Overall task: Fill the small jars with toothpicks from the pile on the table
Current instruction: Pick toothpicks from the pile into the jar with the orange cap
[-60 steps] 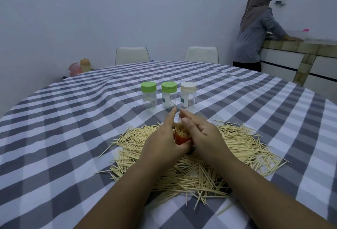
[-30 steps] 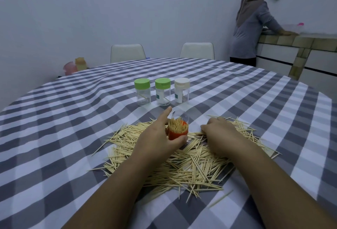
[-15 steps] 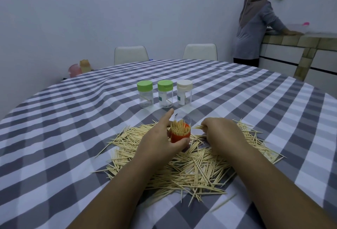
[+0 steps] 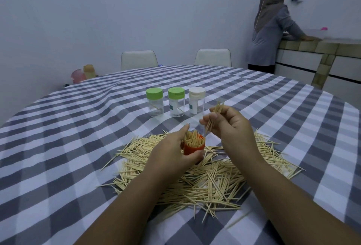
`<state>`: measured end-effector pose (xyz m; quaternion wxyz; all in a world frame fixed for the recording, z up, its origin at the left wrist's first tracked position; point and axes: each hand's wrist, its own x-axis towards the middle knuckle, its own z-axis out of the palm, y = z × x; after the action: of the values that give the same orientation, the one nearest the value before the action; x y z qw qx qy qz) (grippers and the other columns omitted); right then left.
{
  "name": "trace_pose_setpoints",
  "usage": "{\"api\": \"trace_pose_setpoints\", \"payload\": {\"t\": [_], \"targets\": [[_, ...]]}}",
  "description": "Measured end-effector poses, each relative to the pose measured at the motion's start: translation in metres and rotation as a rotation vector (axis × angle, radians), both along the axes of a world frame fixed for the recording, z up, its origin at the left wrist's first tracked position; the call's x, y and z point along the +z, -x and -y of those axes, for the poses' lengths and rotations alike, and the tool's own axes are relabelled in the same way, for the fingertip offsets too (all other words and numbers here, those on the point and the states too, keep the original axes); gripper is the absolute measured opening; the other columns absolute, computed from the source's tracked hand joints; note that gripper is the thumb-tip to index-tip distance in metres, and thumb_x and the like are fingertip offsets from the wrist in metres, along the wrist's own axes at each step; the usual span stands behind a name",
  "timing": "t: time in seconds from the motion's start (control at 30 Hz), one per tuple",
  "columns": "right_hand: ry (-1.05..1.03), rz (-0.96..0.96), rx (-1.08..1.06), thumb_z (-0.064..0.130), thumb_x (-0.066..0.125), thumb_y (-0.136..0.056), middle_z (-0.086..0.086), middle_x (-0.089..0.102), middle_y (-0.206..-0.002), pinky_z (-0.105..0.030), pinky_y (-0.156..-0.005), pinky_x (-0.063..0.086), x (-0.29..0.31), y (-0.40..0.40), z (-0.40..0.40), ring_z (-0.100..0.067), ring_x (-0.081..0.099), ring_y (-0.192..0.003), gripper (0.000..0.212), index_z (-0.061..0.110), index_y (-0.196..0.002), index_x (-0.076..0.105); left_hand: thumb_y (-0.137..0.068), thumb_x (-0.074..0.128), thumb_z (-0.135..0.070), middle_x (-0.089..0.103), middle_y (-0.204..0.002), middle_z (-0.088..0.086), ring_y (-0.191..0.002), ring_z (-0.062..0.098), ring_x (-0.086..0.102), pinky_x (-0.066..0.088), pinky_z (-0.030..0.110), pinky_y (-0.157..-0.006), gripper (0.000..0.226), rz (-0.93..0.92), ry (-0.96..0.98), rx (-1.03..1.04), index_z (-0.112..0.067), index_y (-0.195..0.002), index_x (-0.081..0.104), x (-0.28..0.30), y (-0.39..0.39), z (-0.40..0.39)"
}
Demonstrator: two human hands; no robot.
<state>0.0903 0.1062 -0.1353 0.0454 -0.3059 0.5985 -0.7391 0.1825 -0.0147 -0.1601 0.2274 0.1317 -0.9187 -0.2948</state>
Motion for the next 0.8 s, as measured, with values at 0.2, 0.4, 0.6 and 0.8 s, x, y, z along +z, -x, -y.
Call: {"api": "trace_pose_setpoints", "payload": {"t": [0.2, 0.4, 0.6, 0.8], "targets": [[0.042, 0.081, 0.051, 0.007, 0.05, -0.095, -0.005, 0.069, -0.082, -0.028, -0.08, 0.057, -0.004, -0.008, 0.007, -0.021, 0.069, -0.089, 0.015, 0.015, -0.091, 0.061, -0.079, 0.069, -0.048, 0.056, -0.13, -0.007, -0.103, -0.001, 0.05, 0.04, 0.019, -0.087, 0.08, -0.012, 0.008, -0.016, -0.03, -0.147, 0.032, 0.0, 0.0, -0.001], [-0.118, 0.037, 0.007, 0.012, 0.057, -0.092, 0.002, 0.074, -0.088, -0.029, -0.082, 0.053, -0.008, -0.01, 0.01, -0.004, 0.067, -0.084, 0.021, 0.025, -0.077, 0.066, -0.079, 0.071, -0.045, 0.061, -0.118, -0.009, -0.097, 0.002, 0.054, 0.046, 0.022, -0.084, 0.077, -0.026, -0.011, -0.016, -0.033, -0.145, 0.035, 0.002, -0.001, -0.002], [-0.141, 0.096, 0.047, 0.011, 0.054, -0.094, 0.003, 0.073, -0.086, -0.022, -0.072, 0.056, -0.012, -0.008, 0.012, -0.006, 0.068, -0.081, 0.018, 0.021, -0.086, 0.066, -0.078, 0.071, -0.045, 0.061, -0.116, -0.008, -0.099, 0.005, 0.056, 0.048, 0.027, -0.088, 0.076, -0.028, -0.026, -0.014, -0.034, -0.144, 0.036, 0.003, -0.001, -0.002], [-0.233, 0.065, 0.041, 0.022, 0.045, -0.1, 0.006, 0.068, -0.109, -0.027, -0.086, 0.053, -0.016, -0.008, 0.015, -0.008, 0.063, -0.102, 0.02, 0.028, -0.112, 0.06, -0.078, 0.071, -0.044, 0.061, -0.116, -0.01, -0.1, 0.004, 0.057, 0.049, 0.027, -0.088, 0.075, -0.038, -0.02, -0.02, -0.036, -0.143, 0.037, 0.002, -0.001, -0.001]]}}
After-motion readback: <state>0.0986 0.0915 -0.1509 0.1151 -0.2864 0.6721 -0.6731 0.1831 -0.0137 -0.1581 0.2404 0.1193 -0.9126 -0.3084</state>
